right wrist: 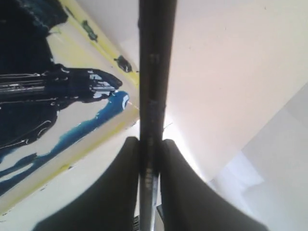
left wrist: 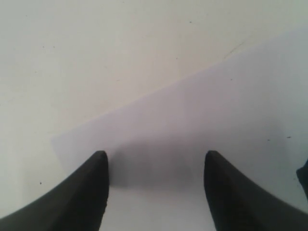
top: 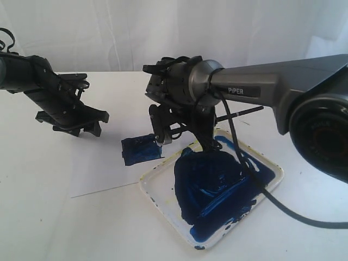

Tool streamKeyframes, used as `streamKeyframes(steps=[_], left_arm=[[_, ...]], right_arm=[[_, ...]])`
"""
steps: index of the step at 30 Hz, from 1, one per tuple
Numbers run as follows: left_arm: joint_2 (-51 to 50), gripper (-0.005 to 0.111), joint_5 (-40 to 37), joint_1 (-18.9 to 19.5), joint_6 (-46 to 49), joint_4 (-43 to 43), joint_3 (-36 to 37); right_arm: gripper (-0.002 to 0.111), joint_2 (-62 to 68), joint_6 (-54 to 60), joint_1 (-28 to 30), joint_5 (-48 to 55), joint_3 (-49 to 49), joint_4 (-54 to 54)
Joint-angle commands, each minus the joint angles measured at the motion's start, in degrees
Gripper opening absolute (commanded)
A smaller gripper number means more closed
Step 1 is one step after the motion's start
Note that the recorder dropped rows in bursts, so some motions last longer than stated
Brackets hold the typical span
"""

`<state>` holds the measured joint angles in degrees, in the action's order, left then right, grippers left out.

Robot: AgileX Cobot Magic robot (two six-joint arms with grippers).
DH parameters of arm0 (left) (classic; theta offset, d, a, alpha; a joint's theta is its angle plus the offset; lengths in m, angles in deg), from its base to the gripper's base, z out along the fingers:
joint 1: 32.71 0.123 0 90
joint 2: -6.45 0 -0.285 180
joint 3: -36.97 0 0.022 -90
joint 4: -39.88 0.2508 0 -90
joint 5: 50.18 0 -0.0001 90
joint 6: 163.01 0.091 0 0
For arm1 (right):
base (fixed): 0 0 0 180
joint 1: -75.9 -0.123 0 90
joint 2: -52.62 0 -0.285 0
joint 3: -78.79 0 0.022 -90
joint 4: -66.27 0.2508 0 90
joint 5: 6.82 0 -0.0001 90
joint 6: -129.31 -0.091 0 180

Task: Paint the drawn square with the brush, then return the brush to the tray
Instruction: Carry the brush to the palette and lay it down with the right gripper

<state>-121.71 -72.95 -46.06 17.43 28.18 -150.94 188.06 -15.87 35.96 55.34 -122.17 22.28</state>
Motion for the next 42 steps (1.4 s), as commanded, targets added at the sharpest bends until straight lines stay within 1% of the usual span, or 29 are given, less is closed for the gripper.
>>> streamKeyframes(steps=[1,5,11,14,18,21,22,27,31,33,38,42], left_arm=[[-0.3,0.062,-1.4,0.0,-0.4,-0.2,0.4],[-0.3,0.062,-1.4,0.0,-0.4,-0.2,0.4],[-0.3,0.062,-1.3,0.0,-0.4,-0.2,0.4],[-0.3,0.062,-1.3,0.0,-0.4,-0.2,0.4],[-0.3,0.062,-1.3,0.0,-0.4,-0.2,0.4],[-0.3,0.062,-1.3,0.0,-0.4,-0.2,0.4],[-0.3,0.062,-1.3,0.0,-0.4,-0.2,0.4],[-0.3,0.062,-1.3,0.0,-0.4,-0.2,0.4],[-0.3,0.062,-1.1,0.0,-0.4,-0.2,0.4],[-0.3,0.062,-1.1,0.0,-0.4,-0.2,0.4],[-0.3,0.062,-1.1,0.0,-0.4,-0.2,0.4],[-0.3,0.062,-1.1,0.0,-0.4,-0.2,0.4]], right_arm=[[0.000,-0.7,-2.7,-0.1,1.1,-0.4,-2.2],[0.000,-2.0,-3.6,0.7,1.3,-0.4,0.0],[0.000,-6.8,-3.0,3.8,2.7,-0.4,4.8],[0.000,-8.8,3.1,6.2,7.4,-0.4,9.2],[0.000,-11.4,7.9,10.6,7.8,0.2,13.2],[0.000,-14.9,20.2,13.2,7.8,5.3,16.3],[0.000,-15.9,21.2,13.7,7.8,7.2,15.6],[0.000,-16.3,22.5,14.2,7.8,14.9,13.6],[0.000,-14.4,21.7,14.2,7.8,19.5,8.3],[0.000,-13.1,18.8,14.3,7.8,19.7,8.0],[0.000,-11.7,15.8,14.3,7.8,19.7,8.0],[0.002,-11.7,15.5,14.3,7.8,19.7,8.1]])
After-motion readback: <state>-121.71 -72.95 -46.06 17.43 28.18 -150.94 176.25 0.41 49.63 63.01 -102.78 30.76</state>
